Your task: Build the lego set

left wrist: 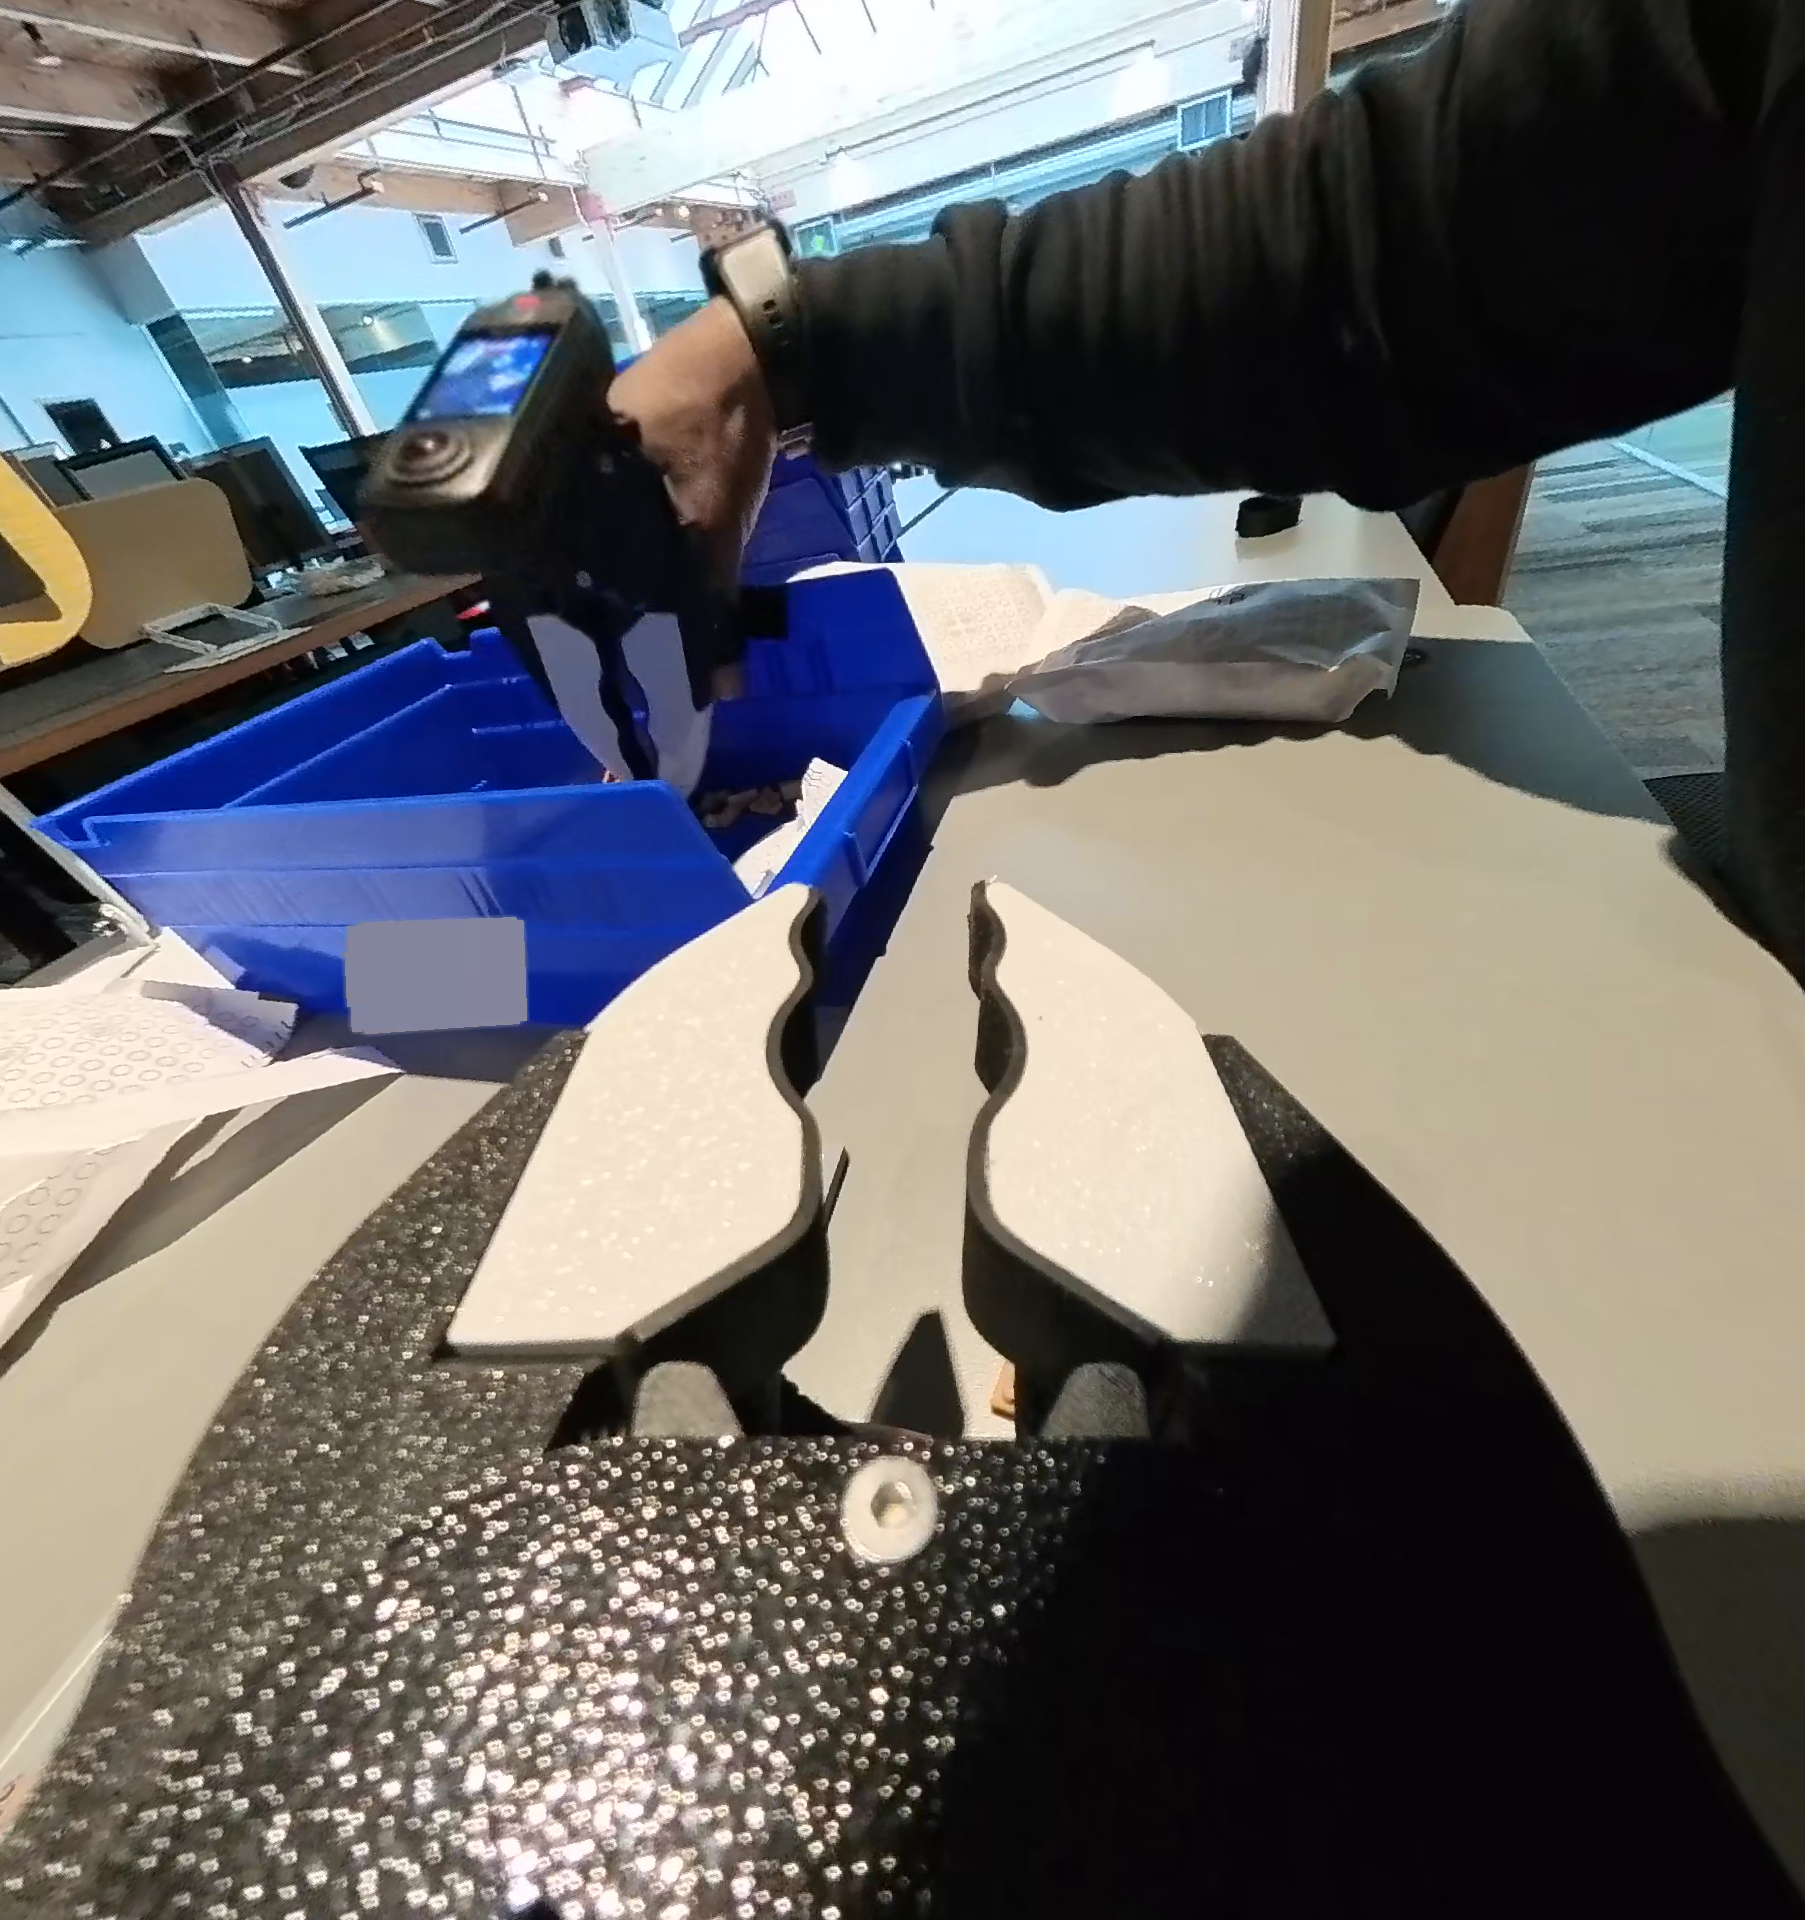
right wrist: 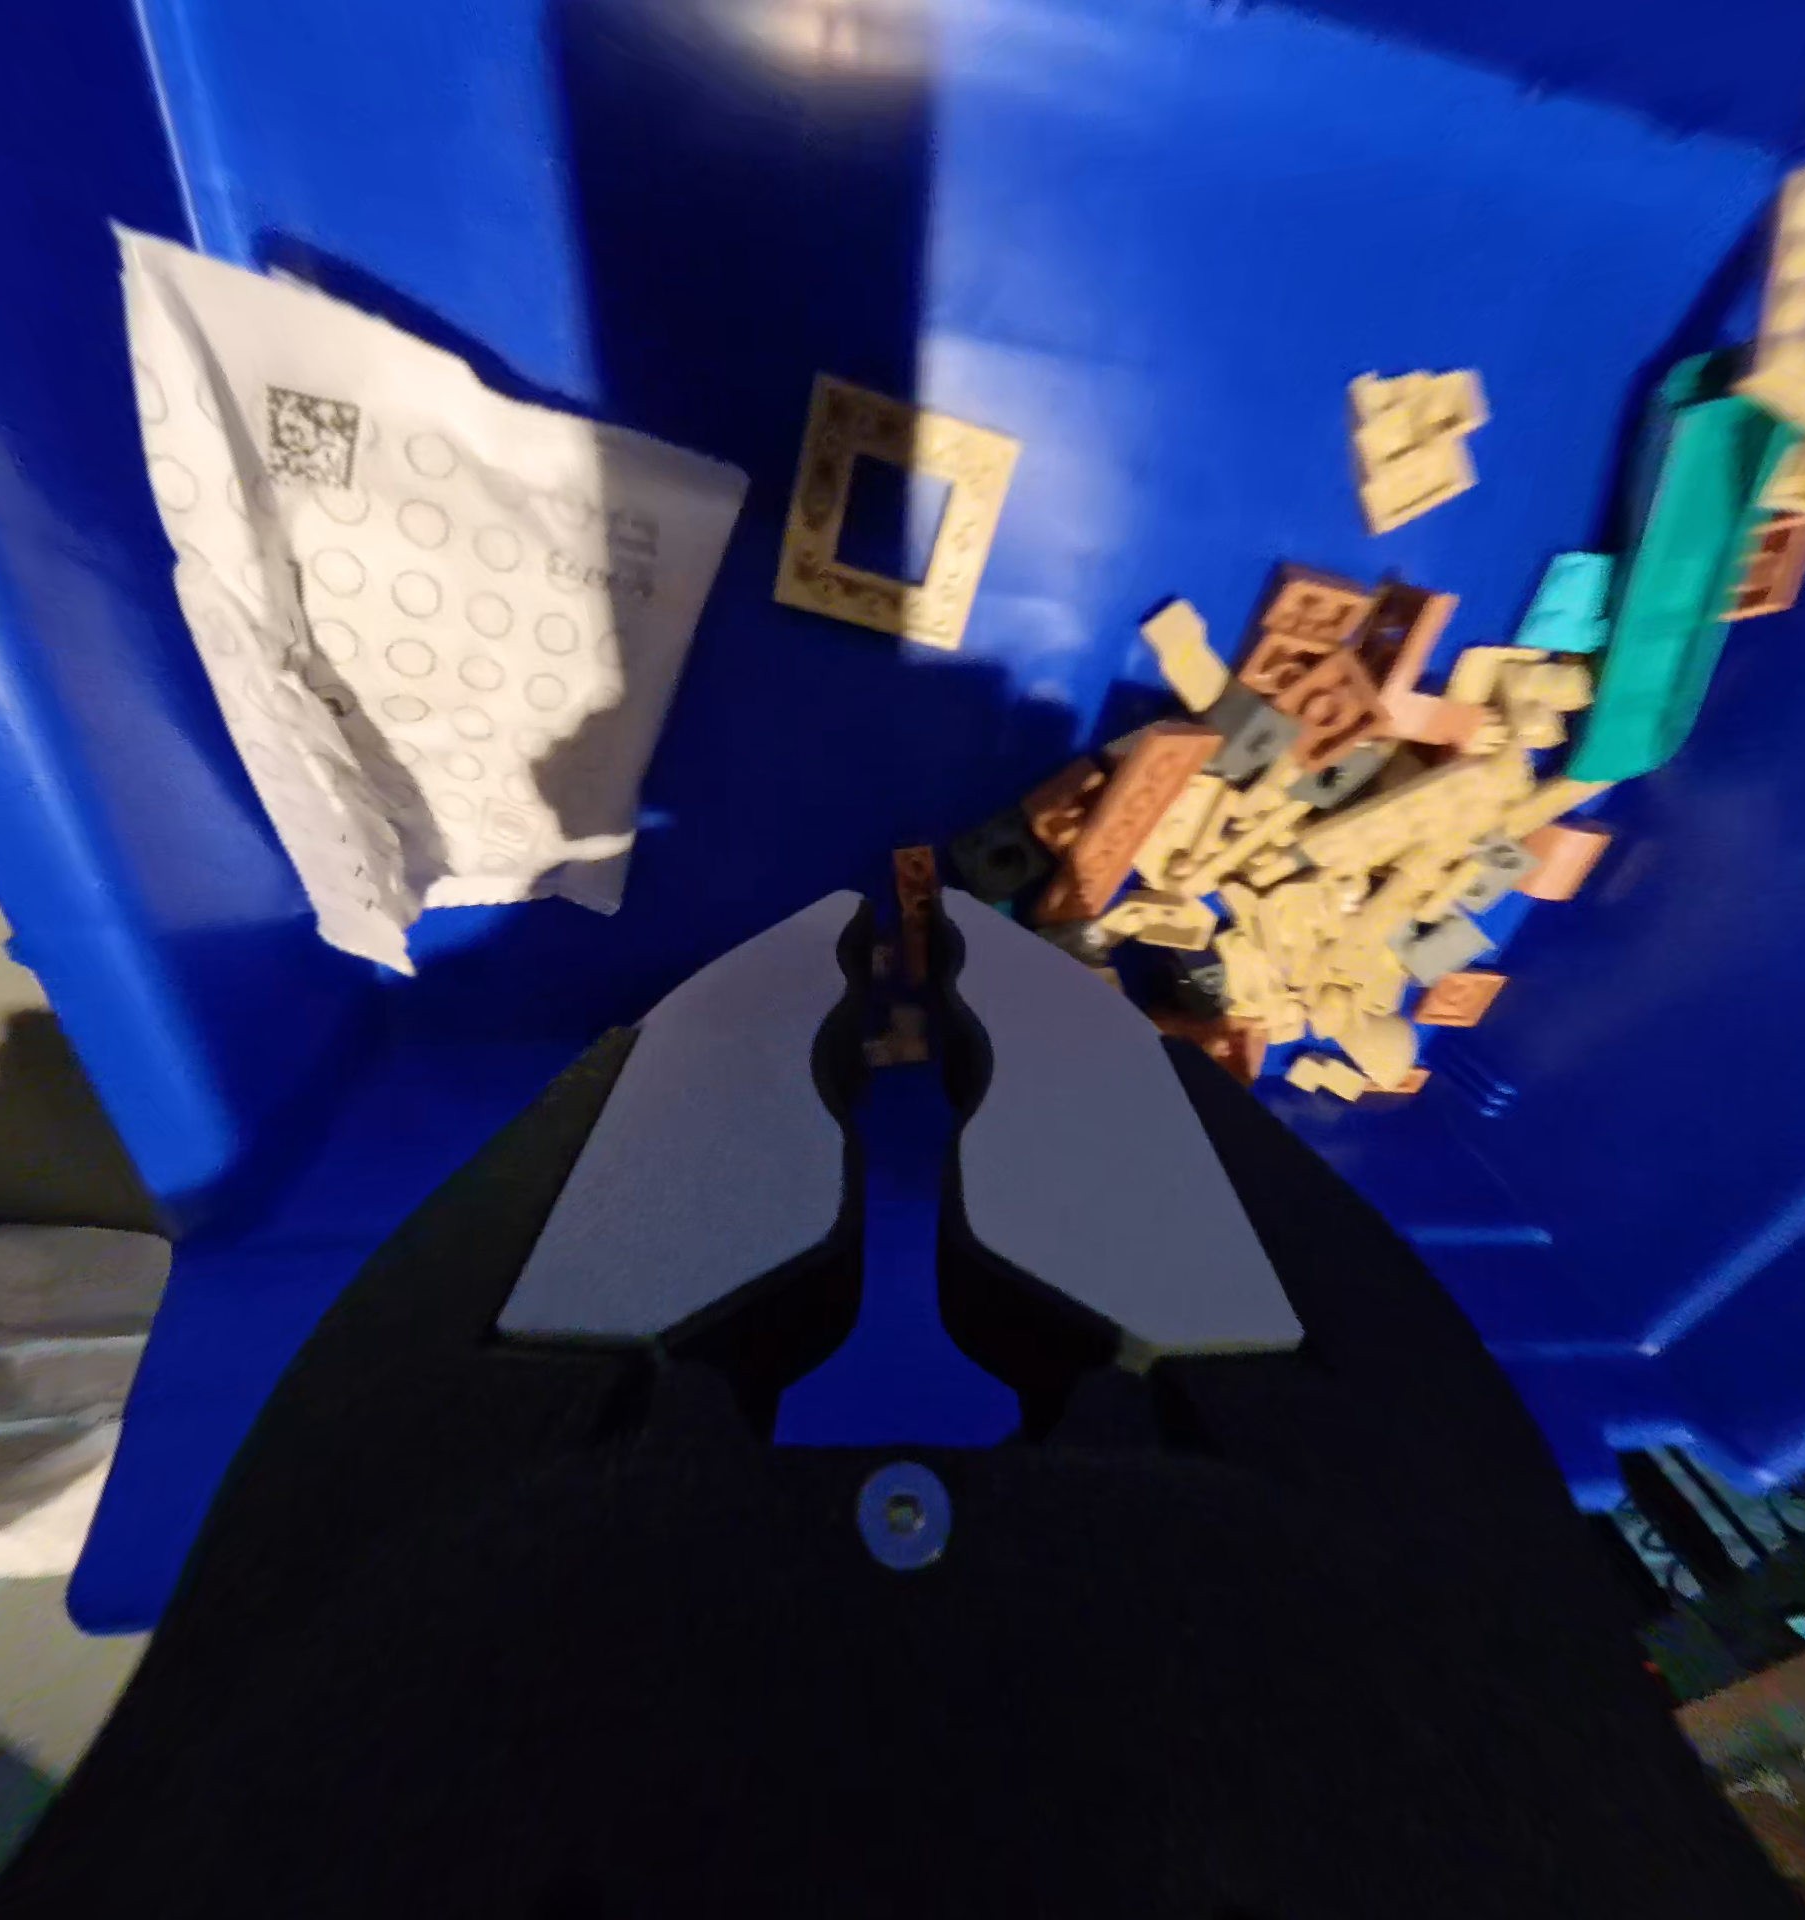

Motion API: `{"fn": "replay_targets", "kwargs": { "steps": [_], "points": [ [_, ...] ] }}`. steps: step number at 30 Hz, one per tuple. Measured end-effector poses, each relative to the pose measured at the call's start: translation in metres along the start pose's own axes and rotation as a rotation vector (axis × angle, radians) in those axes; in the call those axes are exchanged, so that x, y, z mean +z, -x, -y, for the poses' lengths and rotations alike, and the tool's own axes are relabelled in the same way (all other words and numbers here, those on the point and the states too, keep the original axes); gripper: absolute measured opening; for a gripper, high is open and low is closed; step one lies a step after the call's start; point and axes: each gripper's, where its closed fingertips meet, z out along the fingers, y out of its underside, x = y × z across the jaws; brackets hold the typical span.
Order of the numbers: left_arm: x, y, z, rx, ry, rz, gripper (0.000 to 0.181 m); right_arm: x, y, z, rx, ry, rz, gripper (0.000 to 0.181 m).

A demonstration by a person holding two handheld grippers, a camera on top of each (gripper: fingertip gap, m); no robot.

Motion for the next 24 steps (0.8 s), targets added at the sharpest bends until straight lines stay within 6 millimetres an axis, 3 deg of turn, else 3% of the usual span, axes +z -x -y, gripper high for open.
{"fn": "replay_targets", "kwargs": {
  "steps": [3, 24],
  "points": [
    [0.0, -0.001, 0.0, 0.006, 0.001, -0.001, 0.025, 0.007, 0.001, -0.008, -0.008, 0.079, 0.003, 0.011],
    [-0.001, -0.003, 0.0, 0.008, 0.004, -0.004, 0.025, 0.023, -0.003, -0.013, -0.012, 0.224, -0.029, 0.011]
  ]
}}
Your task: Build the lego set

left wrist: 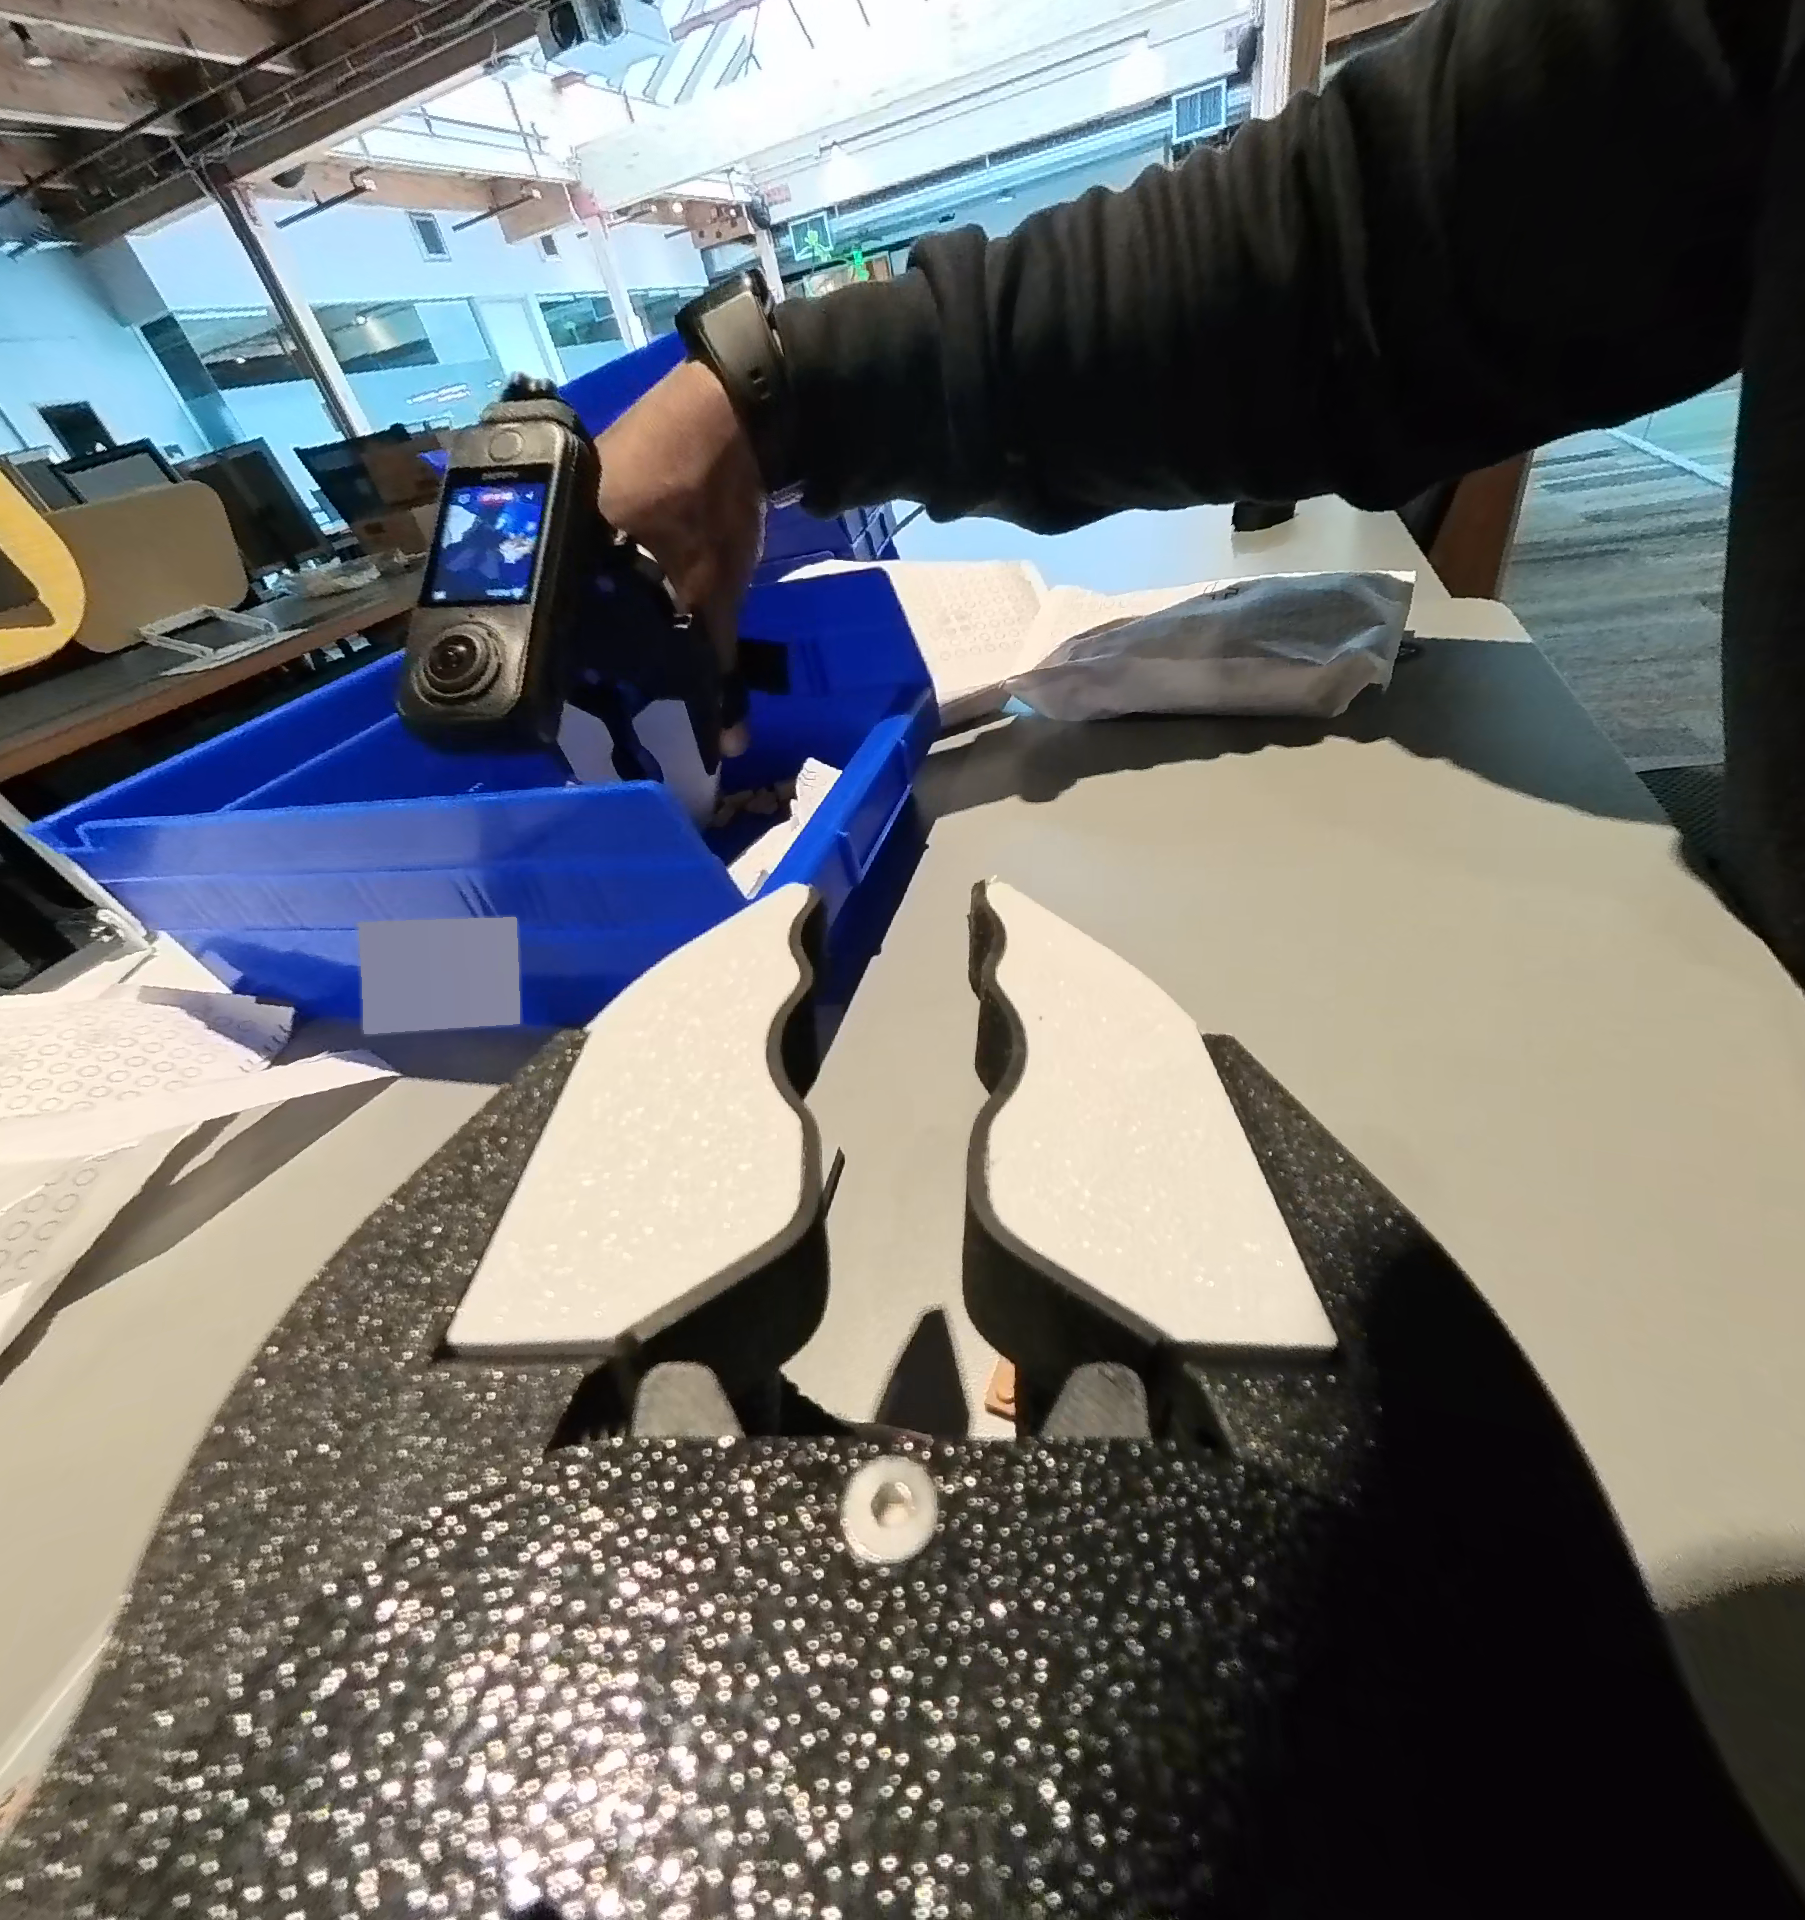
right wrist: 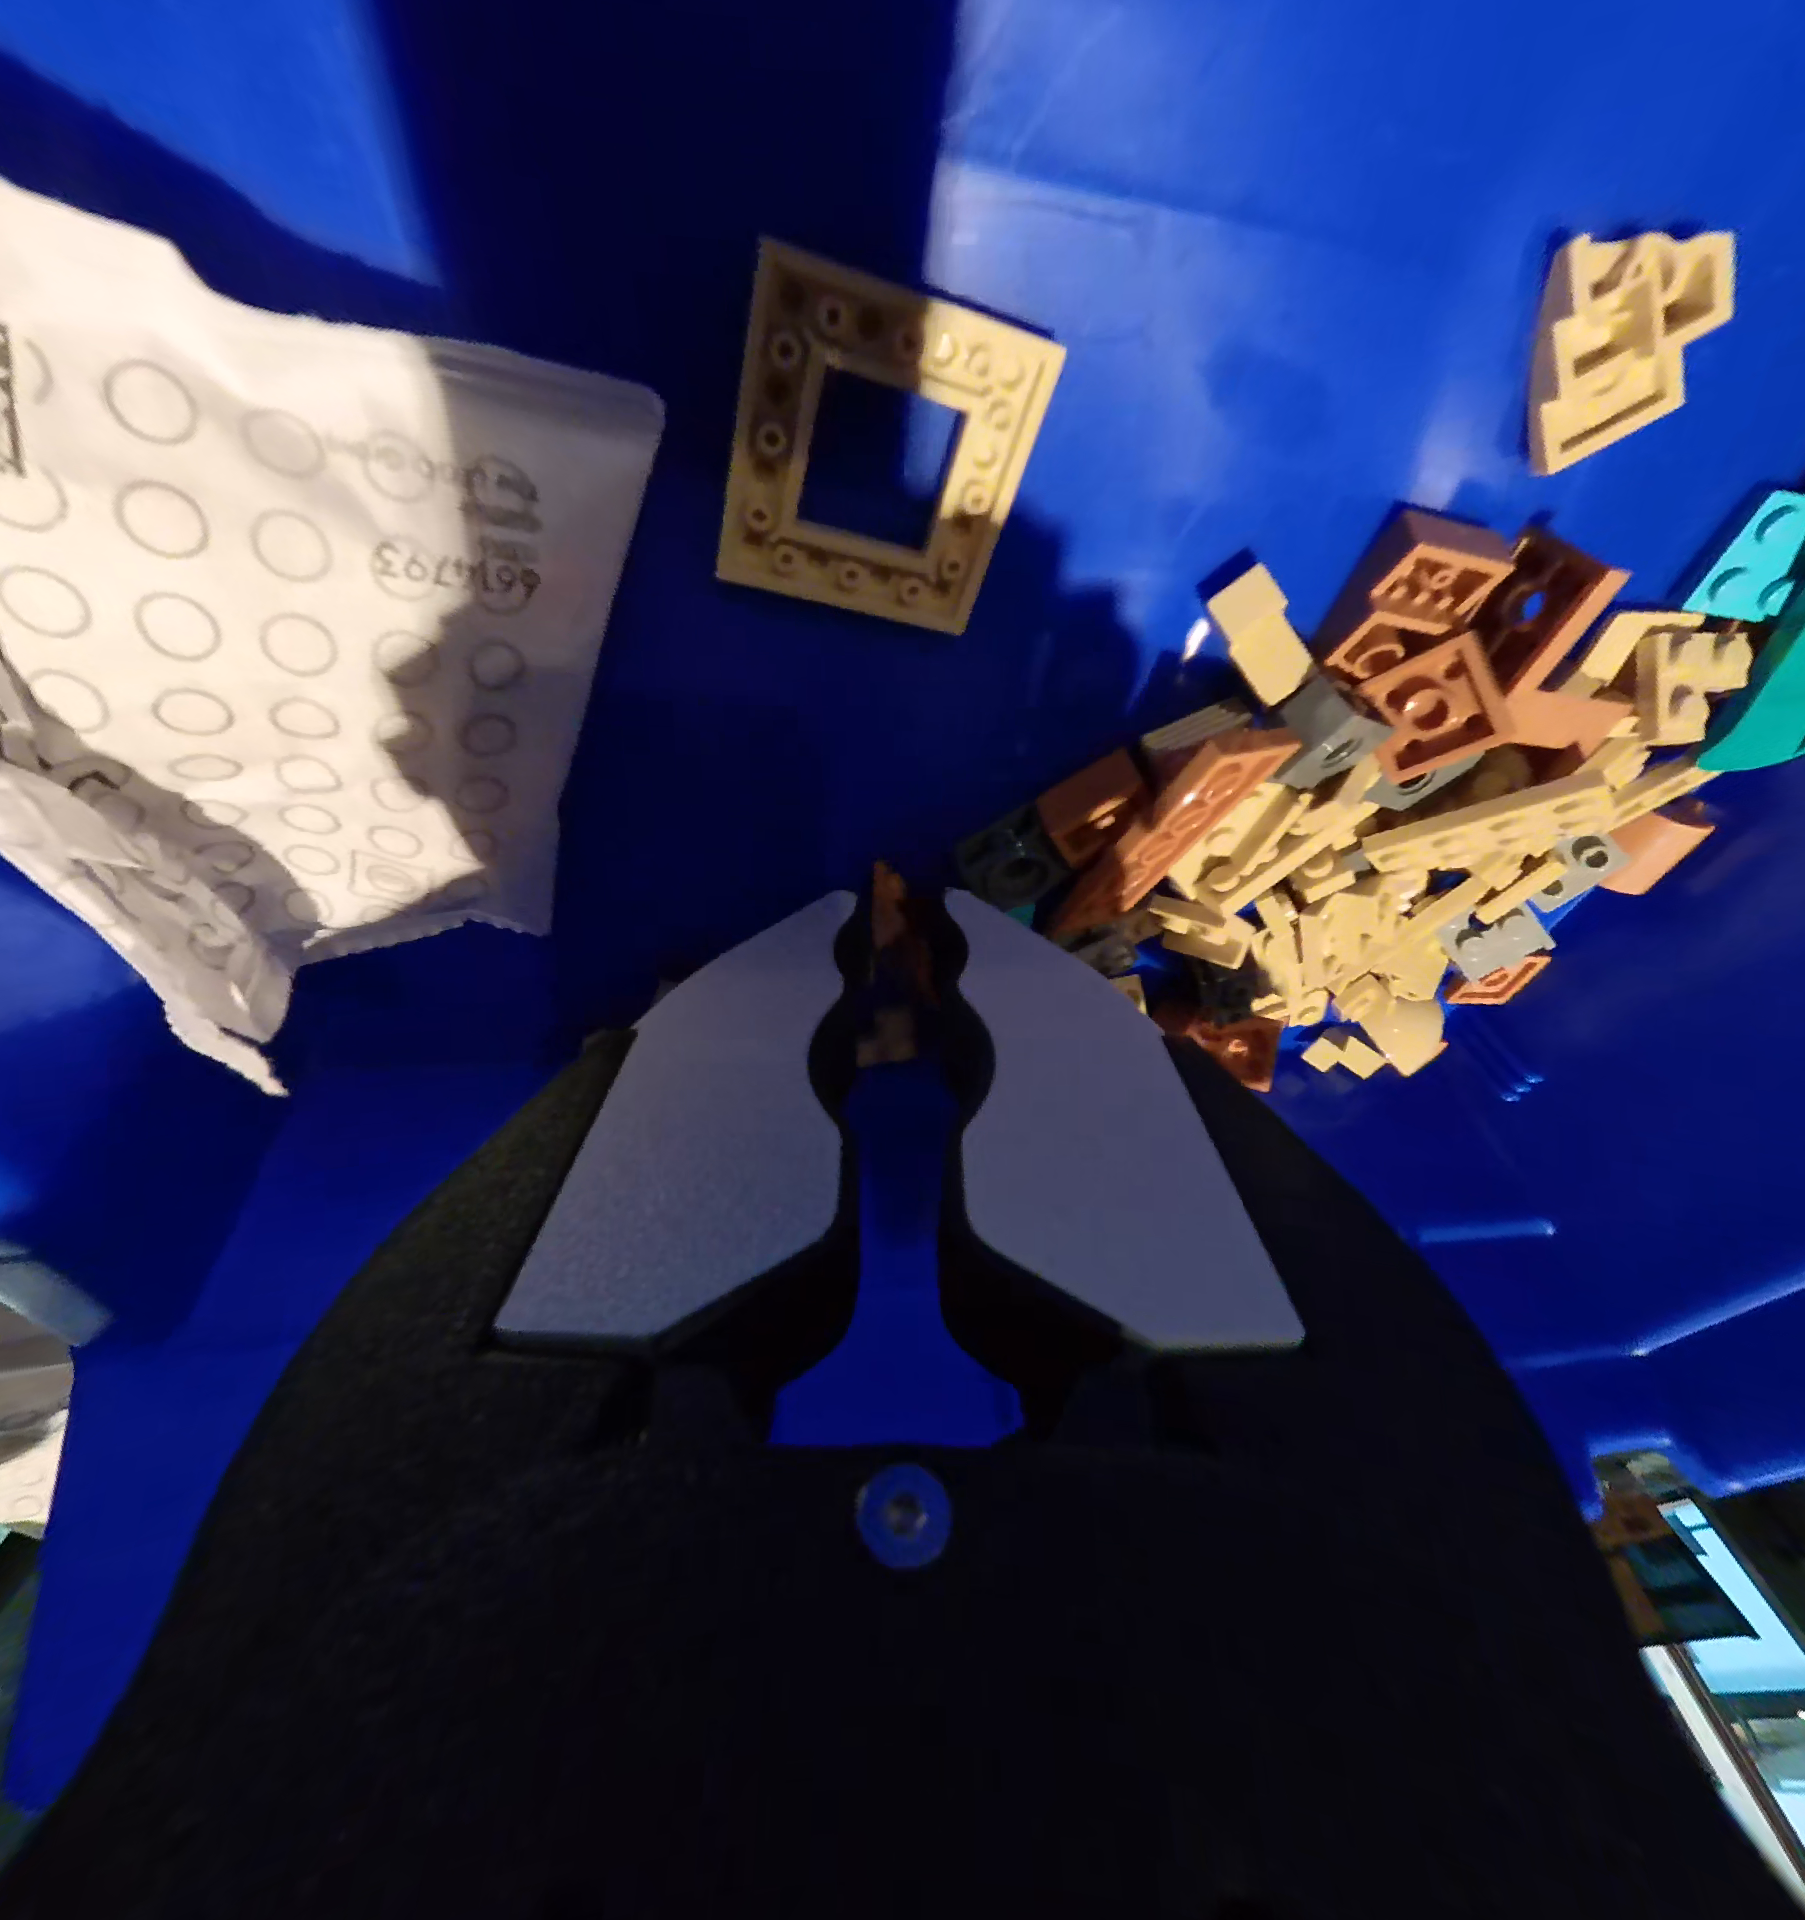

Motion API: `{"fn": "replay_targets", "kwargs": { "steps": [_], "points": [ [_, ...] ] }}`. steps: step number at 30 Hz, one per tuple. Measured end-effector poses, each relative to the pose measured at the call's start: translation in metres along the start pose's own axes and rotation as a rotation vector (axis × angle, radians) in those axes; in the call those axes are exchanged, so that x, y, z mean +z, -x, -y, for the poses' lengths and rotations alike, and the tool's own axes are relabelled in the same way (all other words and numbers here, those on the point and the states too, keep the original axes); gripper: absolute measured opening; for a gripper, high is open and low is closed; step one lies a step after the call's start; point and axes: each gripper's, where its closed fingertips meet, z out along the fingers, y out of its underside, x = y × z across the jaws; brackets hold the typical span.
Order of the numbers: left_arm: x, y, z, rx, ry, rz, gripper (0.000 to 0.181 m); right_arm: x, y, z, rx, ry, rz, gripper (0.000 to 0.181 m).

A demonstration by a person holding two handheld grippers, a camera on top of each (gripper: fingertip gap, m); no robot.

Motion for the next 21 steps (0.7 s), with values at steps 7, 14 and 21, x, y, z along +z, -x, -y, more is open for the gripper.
{"fn": "replay_targets", "kwargs": {
  "steps": [7, 14, 21],
  "points": [
    [-0.001, -0.001, 0.002, 0.0, -0.007, -0.002, 0.025, -0.025, -0.002, 0.001, 0.052, -0.075, -0.094, 0.01],
    [-0.006, 0.008, 0.013, -0.109, -0.066, 0.005, 0.025, -0.165, 0.066, 0.081, 0.07, -0.897, -0.203, 0.009],
    [-0.007, 0.009, 0.021, -0.14, -0.102, -0.016, 0.027, -0.251, 0.15, 0.164, 0.024, -1.62, -0.222, 0.009]
  ]
}}
